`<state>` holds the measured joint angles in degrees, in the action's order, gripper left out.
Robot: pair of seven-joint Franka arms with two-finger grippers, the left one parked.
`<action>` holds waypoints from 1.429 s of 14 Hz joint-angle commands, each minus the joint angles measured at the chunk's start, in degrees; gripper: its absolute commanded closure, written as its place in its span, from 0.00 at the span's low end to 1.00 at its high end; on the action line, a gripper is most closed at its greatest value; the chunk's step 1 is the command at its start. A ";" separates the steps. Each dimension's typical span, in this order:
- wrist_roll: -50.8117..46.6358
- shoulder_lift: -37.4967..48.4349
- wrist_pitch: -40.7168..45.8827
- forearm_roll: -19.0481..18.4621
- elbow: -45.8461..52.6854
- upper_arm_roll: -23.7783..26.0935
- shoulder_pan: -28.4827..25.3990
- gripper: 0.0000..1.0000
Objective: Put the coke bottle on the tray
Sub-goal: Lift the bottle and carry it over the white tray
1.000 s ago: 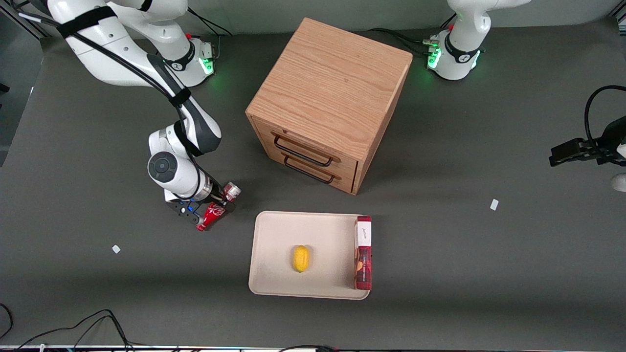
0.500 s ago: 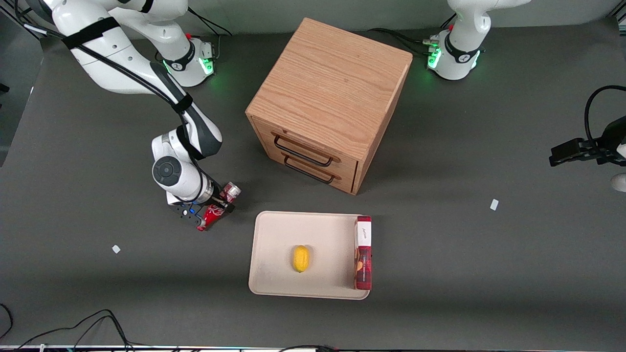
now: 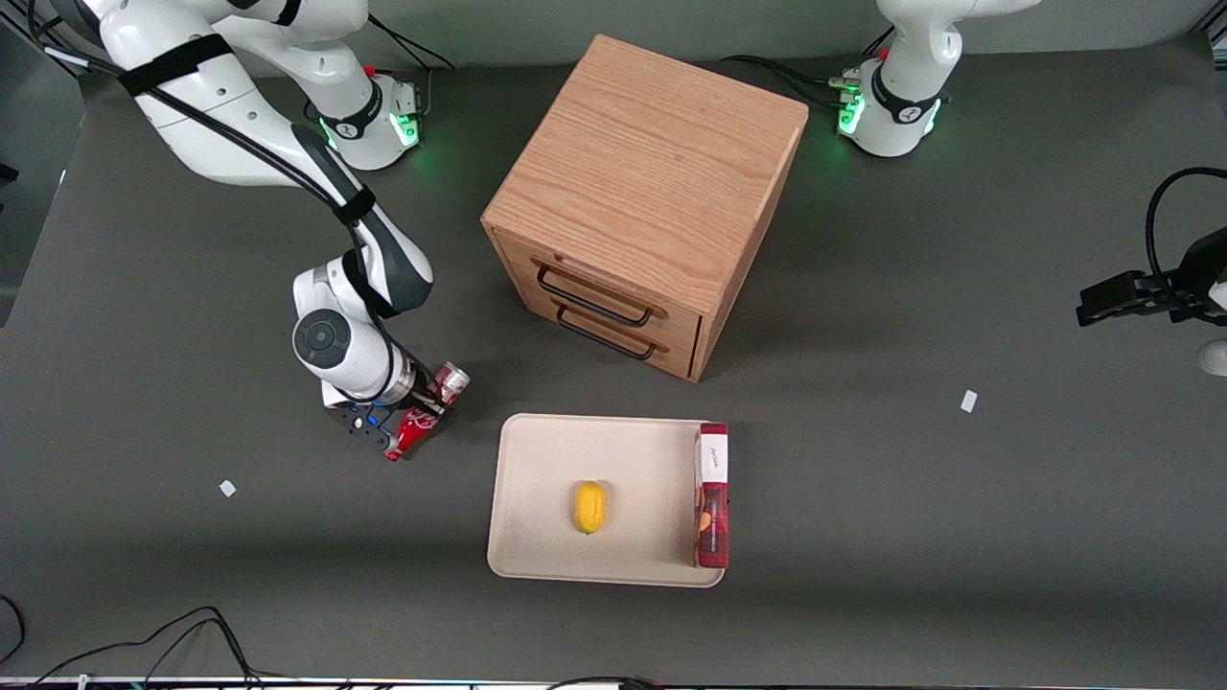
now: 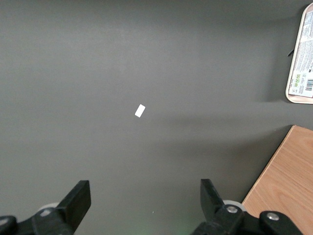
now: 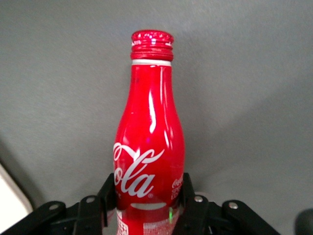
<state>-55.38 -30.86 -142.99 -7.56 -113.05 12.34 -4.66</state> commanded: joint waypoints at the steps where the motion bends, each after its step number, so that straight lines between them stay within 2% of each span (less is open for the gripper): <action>1: -0.25 1.84 2.88 -1.84 2.64 0.14 0.00 1.00; 6: 4.74 7.29 14.38 -1.67 9.23 0.93 -0.09 1.00; 11: 15.20 5.81 31.25 -1.32 29.07 3.21 -0.26 1.00; 13: 18.02 2.66 34.78 -1.49 37.16 4.44 -1.14 1.00; 17: 23.82 -5.33 34.80 -1.49 48.95 4.62 -5.44 1.00; 18: 24.01 -8.66 33.41 -1.75 51.67 4.71 -8.41 1.00; 20: 25.58 -12.46 26.13 -1.67 51.96 5.23 -8.87 1.00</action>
<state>-32.11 -37.63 -113.35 -8.09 -66.55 17.06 -12.01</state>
